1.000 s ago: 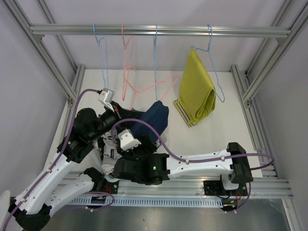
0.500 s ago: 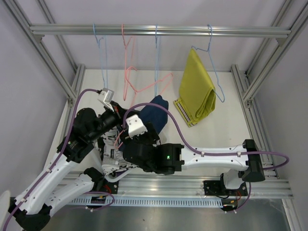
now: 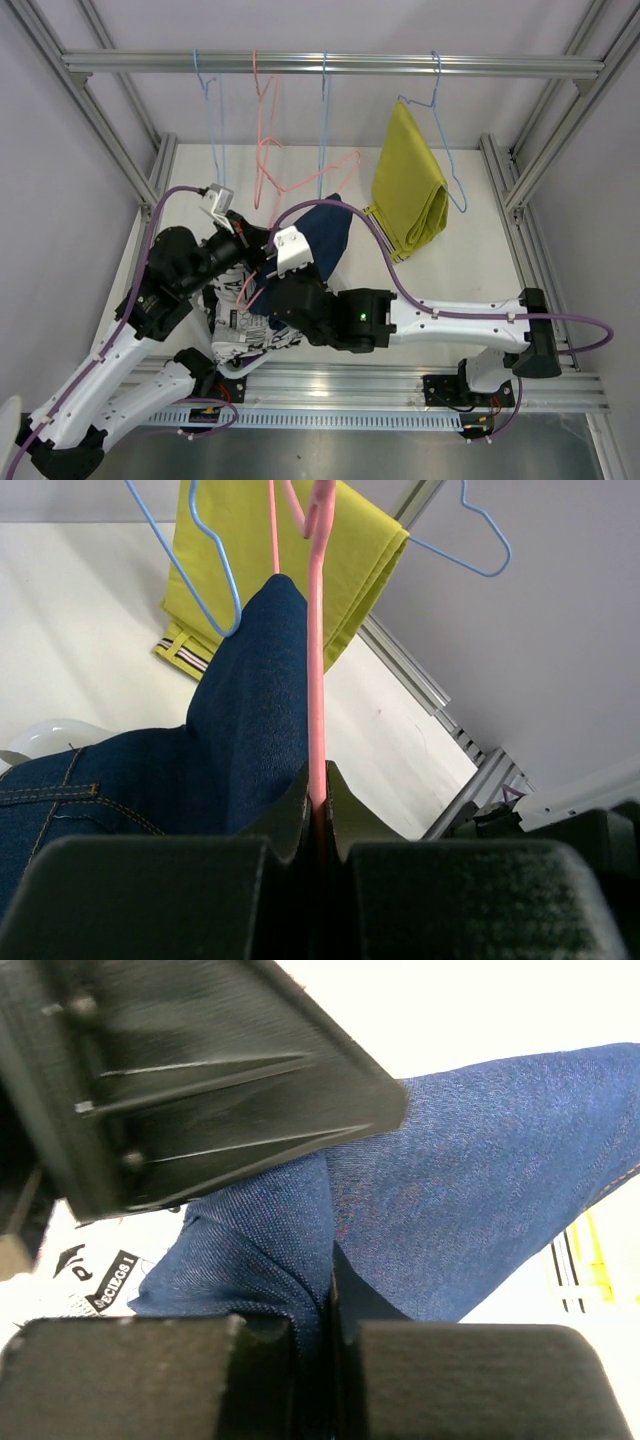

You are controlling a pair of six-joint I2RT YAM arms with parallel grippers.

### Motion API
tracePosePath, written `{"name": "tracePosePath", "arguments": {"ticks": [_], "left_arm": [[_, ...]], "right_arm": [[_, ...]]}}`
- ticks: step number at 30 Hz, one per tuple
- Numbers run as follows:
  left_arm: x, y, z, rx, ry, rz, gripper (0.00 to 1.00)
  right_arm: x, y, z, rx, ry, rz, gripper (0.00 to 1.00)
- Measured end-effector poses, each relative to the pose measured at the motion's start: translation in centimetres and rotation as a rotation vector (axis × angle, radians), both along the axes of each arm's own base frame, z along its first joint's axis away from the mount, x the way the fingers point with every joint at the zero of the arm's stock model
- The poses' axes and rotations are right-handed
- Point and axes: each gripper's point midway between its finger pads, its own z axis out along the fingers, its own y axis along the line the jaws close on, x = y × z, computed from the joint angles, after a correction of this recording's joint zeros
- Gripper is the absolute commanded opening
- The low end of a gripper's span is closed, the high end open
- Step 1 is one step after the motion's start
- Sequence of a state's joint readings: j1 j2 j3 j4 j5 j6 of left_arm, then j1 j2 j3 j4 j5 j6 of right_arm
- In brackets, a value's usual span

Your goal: Remove the trousers from the hanger

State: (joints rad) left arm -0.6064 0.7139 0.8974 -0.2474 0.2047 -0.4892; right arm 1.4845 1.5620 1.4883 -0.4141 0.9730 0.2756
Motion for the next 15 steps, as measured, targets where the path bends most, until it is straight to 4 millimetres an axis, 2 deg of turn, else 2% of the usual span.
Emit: {"name": "tracePosePath", "arguments": {"ticks": [11,15], "left_arm": [[-0.4,0.1,1.6,-0.042,-0.047,-0.009,0.00],[-0.3,0.2,1.2,-0.032,-0.033,-0.002,0.00]], "right_arm": [[0.4,-3.3,4.5,0.088,-0.008,0.008,0.00],[0.5,-5.0,6.8,0.144,-0.022,0.001,0.00]]}}
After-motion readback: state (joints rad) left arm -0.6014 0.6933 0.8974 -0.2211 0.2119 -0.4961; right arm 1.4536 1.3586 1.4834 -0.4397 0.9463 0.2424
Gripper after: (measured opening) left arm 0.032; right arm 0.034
